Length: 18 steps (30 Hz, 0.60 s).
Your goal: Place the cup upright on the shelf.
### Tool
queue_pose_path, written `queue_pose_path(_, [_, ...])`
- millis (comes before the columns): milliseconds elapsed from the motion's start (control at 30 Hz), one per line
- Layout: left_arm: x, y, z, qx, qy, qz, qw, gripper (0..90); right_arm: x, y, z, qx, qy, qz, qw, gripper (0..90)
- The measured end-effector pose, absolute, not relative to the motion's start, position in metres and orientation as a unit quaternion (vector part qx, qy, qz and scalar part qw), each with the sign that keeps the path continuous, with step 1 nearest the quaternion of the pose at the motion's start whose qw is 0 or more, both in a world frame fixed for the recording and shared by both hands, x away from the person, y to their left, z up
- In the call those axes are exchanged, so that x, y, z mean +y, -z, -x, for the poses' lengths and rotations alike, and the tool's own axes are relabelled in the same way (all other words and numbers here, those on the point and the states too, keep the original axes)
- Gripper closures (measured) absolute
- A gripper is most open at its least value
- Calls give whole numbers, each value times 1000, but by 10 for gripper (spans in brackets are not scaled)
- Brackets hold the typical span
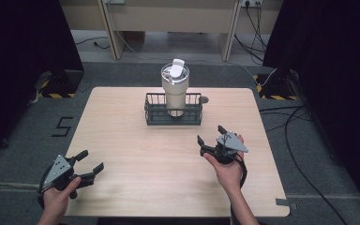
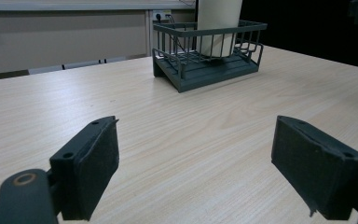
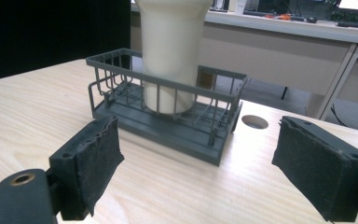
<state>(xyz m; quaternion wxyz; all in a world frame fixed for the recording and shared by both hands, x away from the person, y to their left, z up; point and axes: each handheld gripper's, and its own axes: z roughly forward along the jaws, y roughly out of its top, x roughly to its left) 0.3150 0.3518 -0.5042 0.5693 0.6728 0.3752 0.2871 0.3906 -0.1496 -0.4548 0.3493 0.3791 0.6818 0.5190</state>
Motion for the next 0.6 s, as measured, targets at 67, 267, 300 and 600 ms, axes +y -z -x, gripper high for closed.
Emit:
queue_pose_path(67, [352, 504, -315, 375, -287, -673, 569, 144, -152, 457, -387, 683, -517, -380, 348, 143])
queue_pose_path(267, [352, 504, -315, 376, -288, -673, 568, 144, -161, 462, -378, 681, -513, -389, 349, 145])
queue_pose_path(300, [351, 504, -315, 376, -288, -673, 568, 144, -162, 463, -376, 681, -512, -390, 348, 145])
queue_pose_path(600, [352, 504, -315, 377, -288, -673, 567, 144, -175, 469, -363, 681, -504, -400, 350, 146])
